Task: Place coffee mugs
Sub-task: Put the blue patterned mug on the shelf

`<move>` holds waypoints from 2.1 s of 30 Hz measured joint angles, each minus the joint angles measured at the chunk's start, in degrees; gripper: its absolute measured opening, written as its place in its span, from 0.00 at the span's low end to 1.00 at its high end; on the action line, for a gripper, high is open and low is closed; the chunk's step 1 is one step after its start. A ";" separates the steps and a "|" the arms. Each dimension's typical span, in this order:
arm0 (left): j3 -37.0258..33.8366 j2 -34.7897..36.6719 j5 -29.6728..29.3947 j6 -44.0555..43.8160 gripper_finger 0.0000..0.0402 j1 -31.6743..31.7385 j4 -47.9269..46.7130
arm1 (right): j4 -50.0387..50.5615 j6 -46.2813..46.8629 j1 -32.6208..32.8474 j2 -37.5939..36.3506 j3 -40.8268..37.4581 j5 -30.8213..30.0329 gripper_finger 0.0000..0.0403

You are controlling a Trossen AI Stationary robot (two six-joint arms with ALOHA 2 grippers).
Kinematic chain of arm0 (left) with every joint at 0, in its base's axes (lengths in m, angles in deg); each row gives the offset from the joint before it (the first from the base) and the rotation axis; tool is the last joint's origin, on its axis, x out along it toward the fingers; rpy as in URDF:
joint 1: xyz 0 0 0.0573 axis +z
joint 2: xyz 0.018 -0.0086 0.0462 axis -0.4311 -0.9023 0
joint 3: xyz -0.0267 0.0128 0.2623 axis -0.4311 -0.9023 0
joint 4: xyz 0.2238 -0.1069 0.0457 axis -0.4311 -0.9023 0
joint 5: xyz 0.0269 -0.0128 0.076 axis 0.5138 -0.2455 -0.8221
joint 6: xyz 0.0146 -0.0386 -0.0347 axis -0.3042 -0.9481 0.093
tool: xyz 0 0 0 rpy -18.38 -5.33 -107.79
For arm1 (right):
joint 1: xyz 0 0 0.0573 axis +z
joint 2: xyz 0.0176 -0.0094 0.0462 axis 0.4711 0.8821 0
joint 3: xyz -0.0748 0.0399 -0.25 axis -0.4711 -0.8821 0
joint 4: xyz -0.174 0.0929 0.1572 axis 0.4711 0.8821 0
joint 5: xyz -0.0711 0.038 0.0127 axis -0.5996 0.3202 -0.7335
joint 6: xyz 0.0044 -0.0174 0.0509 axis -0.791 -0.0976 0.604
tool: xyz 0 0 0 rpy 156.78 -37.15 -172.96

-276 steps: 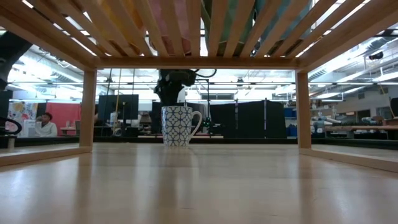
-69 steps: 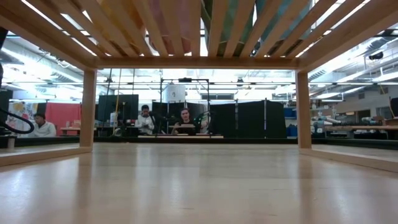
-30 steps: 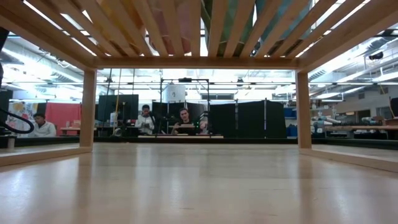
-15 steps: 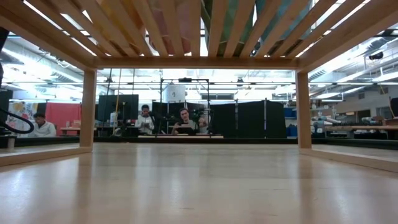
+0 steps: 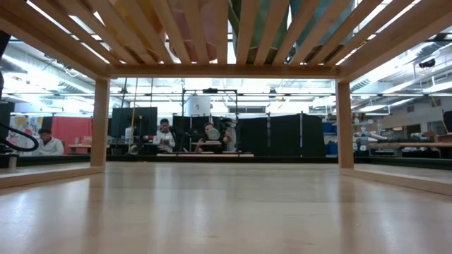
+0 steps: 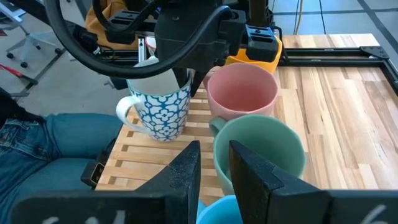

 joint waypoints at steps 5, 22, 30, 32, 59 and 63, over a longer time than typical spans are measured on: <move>0.00 0.00 -0.02 -0.02 0.14 0.00 0.00 | 0.00 0.00 0.00 0.00 0.00 0.00 0.22; 0.00 0.00 1.57 -0.02 0.17 -0.04 -0.01 | 0.00 0.00 0.00 0.00 0.00 0.00 0.22; 0.00 0.00 1.60 -0.02 0.29 -0.09 0.29 | 0.00 0.00 0.01 0.00 0.00 0.26 0.22; 0.00 0.00 1.62 0.02 0.31 -0.09 0.31 | 0.00 0.00 0.00 0.00 0.00 0.26 0.22; 0.00 0.05 1.64 3.16 0.33 0.38 0.00 | 0.02 0.00 0.00 0.00 -0.02 0.24 0.22; 0.00 0.78 1.62 3.21 0.33 0.39 -0.02 | 0.01 0.00 0.01 0.00 -0.02 0.22 0.22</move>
